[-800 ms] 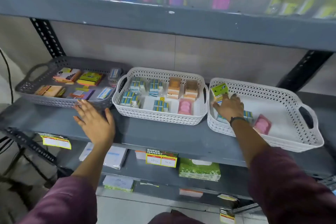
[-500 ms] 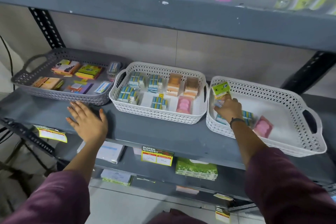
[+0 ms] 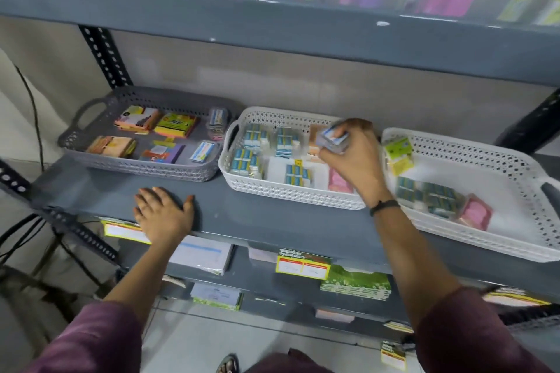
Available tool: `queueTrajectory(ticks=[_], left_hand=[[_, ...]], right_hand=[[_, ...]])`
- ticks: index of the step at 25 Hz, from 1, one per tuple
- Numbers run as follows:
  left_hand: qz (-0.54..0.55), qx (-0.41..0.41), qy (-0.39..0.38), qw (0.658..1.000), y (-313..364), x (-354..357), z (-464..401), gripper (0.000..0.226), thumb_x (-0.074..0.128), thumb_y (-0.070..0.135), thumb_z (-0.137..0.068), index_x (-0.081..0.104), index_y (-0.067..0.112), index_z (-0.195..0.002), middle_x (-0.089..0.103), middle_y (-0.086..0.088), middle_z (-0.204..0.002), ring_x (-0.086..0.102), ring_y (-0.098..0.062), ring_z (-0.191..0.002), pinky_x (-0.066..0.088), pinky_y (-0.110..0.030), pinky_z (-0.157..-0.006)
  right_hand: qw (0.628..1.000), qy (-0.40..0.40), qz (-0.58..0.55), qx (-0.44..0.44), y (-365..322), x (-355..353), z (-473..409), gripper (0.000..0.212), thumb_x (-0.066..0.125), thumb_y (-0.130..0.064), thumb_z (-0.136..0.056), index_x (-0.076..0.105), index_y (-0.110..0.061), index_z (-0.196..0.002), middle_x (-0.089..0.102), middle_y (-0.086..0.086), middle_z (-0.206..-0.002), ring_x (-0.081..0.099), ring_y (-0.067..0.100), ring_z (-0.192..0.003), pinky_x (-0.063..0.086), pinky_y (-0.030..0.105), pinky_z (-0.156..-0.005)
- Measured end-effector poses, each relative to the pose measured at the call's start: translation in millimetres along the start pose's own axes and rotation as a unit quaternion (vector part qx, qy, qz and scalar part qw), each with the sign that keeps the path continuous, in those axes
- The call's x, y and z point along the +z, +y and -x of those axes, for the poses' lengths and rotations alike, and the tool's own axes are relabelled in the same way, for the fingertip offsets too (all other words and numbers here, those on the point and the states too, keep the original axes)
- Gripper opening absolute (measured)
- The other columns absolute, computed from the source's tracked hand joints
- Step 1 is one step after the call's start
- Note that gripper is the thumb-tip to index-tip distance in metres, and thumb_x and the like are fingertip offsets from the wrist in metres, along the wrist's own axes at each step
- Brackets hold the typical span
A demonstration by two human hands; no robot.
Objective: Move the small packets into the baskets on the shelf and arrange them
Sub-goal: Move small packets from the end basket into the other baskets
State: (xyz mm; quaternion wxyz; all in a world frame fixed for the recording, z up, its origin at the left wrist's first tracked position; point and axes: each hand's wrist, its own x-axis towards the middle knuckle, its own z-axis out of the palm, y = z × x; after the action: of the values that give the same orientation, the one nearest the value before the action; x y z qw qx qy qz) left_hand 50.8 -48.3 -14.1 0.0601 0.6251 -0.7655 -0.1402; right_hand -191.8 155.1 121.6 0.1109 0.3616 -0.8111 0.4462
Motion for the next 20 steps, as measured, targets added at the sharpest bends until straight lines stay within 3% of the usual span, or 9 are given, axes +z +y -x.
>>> queueTrajectory(ticks=[2,6,9,14,17,20], left_hand=[[-0.002,0.004,-0.034,0.999,1.7,-5.6,0.3,0.083,0.031,0.055,-0.092,0.004,-0.001,-0.148,-0.002,-0.025,-0.157,-0.004,-0.036,-0.146,0.003,-0.047,-0.117],[0.000,0.013,-0.060,0.998,-3.7,-13.0,-5.3,0.086,0.033,0.056,-0.091,0.001,-0.001,-0.148,-0.006,-0.026,-0.156,-0.006,-0.038,-0.145,0.002,-0.048,-0.116],[0.003,0.023,-0.078,0.997,-2.9,-12.9,-6.4,0.087,0.032,0.057,-0.091,-0.002,0.000,-0.148,-0.010,-0.025,-0.156,-0.010,-0.037,-0.145,-0.002,-0.047,-0.117],[-0.001,0.025,-0.071,0.997,-3.4,-12.5,-7.6,0.086,0.030,0.057,-0.091,-0.004,0.001,-0.148,-0.013,-0.022,-0.156,-0.014,-0.037,-0.144,-0.005,-0.047,-0.117],[0.003,0.027,-0.069,0.997,-3.3,-11.8,-7.4,0.086,0.030,0.057,-0.091,-0.004,0.002,-0.148,-0.014,-0.021,-0.157,-0.015,-0.036,-0.144,-0.005,-0.046,-0.117],[0.006,0.022,-0.056,0.998,-3.5,-9.3,-5.8,0.086,0.030,0.058,-0.091,-0.002,0.003,-0.149,-0.012,-0.021,-0.157,-0.013,-0.036,-0.145,-0.005,-0.046,-0.117]], right_hand=[[0.997,-0.043,-0.038,-0.048,-39.6,43.4,3.1,0.025,0.077,-0.009,-0.057,0.064,-0.001,-0.076,0.066,0.019,-0.090,0.058,0.029,-0.092,0.037,0.021,-0.078],[0.979,-0.176,-0.038,-0.099,-99.6,139.5,-0.7,0.032,0.078,-0.015,-0.060,0.063,-0.002,-0.085,0.060,0.018,-0.102,0.055,0.031,-0.101,0.040,0.032,-0.089],[0.957,-0.265,0.019,-0.117,-117.1,192.0,-6.3,0.034,0.074,-0.018,-0.065,0.061,-0.007,-0.093,0.055,0.014,-0.115,0.049,0.032,-0.111,0.037,0.032,-0.094],[0.900,-0.373,0.170,-0.145,-113.5,232.7,-19.8,0.032,0.070,-0.026,-0.075,0.059,-0.013,-0.102,0.057,0.012,-0.118,0.050,0.030,-0.118,0.036,0.037,-0.101],[0.875,-0.400,0.230,-0.150,-116.1,232.9,-29.3,0.035,0.070,-0.036,-0.076,0.063,-0.016,-0.104,0.061,0.008,-0.120,0.048,0.026,-0.123,0.024,0.046,-0.113],[0.921,-0.346,0.145,-0.107,-108.4,205.8,-30.9,0.031,0.067,-0.038,-0.081,0.066,-0.018,-0.105,0.062,0.004,-0.125,0.048,0.022,-0.126,0.017,0.047,-0.116]])
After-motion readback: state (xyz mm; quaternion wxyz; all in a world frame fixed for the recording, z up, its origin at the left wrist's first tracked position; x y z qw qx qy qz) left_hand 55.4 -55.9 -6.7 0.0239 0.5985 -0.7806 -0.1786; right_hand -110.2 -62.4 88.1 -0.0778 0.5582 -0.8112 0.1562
